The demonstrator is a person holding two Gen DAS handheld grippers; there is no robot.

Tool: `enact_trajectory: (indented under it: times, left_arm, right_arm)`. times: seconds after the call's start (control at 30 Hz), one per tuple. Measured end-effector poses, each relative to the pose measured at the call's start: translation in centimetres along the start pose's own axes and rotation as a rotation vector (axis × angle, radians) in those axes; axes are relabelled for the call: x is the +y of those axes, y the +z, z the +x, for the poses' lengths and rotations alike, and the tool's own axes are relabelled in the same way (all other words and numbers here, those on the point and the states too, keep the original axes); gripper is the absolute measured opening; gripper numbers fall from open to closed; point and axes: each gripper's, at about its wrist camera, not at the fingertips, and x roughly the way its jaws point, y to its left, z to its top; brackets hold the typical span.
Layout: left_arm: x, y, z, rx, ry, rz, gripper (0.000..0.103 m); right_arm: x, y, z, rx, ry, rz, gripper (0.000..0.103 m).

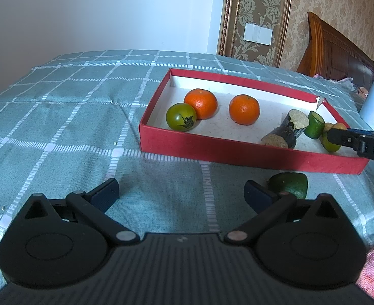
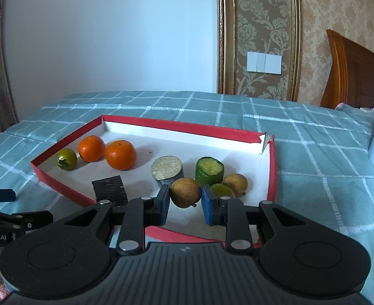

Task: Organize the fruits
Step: 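Carry the brown fruit into the tray and open the right gripper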

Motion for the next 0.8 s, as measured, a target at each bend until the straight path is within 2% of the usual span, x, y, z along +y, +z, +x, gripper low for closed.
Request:
enact_trajectory:
  times: [0.2,0.4,0.67,0.8]
  left_arm:
    - [0.1,0.0,-0.1,-0.004,-0.006,-0.008,0.103]
    - [0.2,0.0,-0.1,-0.007,-0.009,-0.014,0.103]
    - [0.2,0.0,-0.1,-0.009,-0.011,-0.018,0.103]
    - [0.3,0.0,-0.1,-0.009,-0.011,-0.018,0.103]
  right_arm:
    - [-0.8,-0.1,0.0,-0.002,0.004,0.034,0.026]
    - [0.6,0.0,0.9,0.004,0.005,-0.021,0.026]
    - [1.4,0.3,1.7,-0.002,-0.024,-0.034,0.026]
    - [1.6,0.8,2.4,0.025,-0.019,-0.027,0.026]
